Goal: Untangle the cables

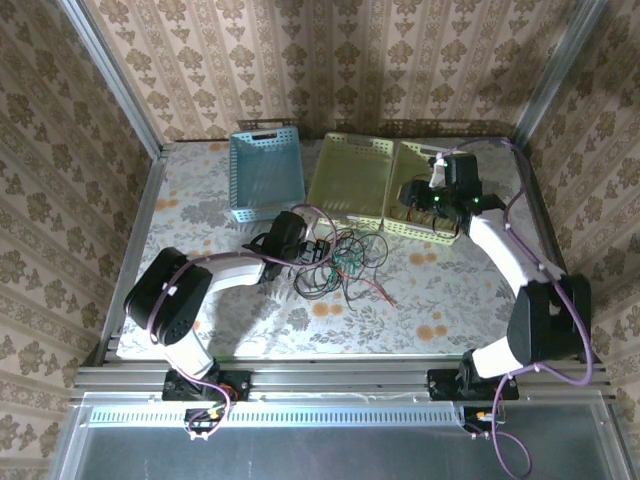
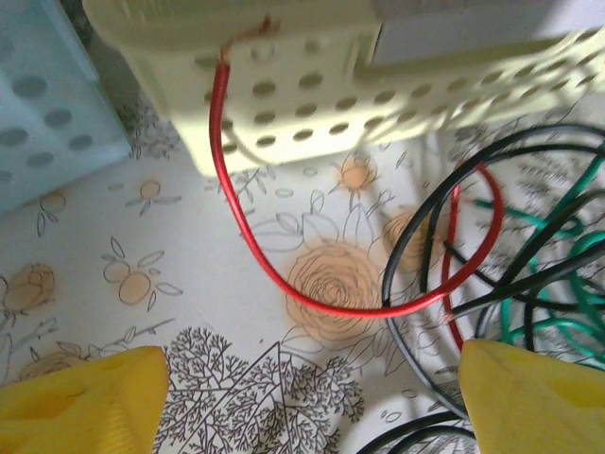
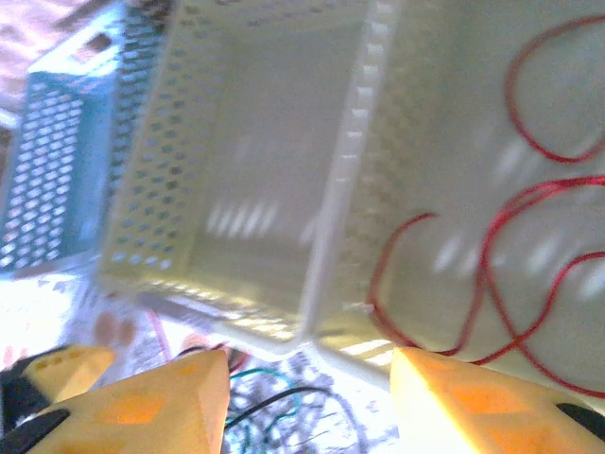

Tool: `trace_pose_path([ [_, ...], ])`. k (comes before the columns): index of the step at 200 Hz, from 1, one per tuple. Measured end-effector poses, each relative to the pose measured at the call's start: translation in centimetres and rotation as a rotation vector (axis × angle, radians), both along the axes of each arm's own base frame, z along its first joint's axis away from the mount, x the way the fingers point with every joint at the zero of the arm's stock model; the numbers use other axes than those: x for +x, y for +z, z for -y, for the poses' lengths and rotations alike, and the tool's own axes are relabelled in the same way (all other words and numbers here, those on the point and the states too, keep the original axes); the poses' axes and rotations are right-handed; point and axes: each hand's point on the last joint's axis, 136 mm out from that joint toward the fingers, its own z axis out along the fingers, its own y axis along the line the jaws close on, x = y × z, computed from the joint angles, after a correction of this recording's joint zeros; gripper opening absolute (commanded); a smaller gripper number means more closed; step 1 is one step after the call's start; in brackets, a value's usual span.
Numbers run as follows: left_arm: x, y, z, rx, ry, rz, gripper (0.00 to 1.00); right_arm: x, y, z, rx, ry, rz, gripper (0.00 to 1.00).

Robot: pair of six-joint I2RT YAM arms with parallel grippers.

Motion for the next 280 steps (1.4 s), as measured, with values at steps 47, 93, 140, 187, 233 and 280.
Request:
trace_pose_path([
  [47,1.5,2.0,-1.6,-0.074,0.091,0.029,0.82,-7.4,-2.9,-13.5,-0.083,0.505,-0.046,0.45],
  [93,3.3,2.0,-4.7,-0.094,0.253,0.022,0.82,-12.4,-11.2,-16.5,-0.219,0.739,-0.302,0.41],
  [140,3.2,1.6,-5.0,-0.095,0.267,0.01,0.82,-12.5,-12.3,-16.7,-0.275,0.783,-0.341,0.38],
  [187,2.1,1.5,-3.5,-0.098,0.21,-0.001,0.82,-12.1,-13.9,-16.8,-0.304,0.805,-0.373,0.21],
  [233,1.3,1.6,-1.9,-0.111,0.131,-0.009,0.82,-12.1,-12.9,-16.3,-0.302,0.808,-0.35,0.04],
  [280,0.4,1.5,-0.5,-0.121,0.056,-0.015,0.82,-9.6,-3.8,-14.1,-0.102,0.7,-0.142,0.04],
])
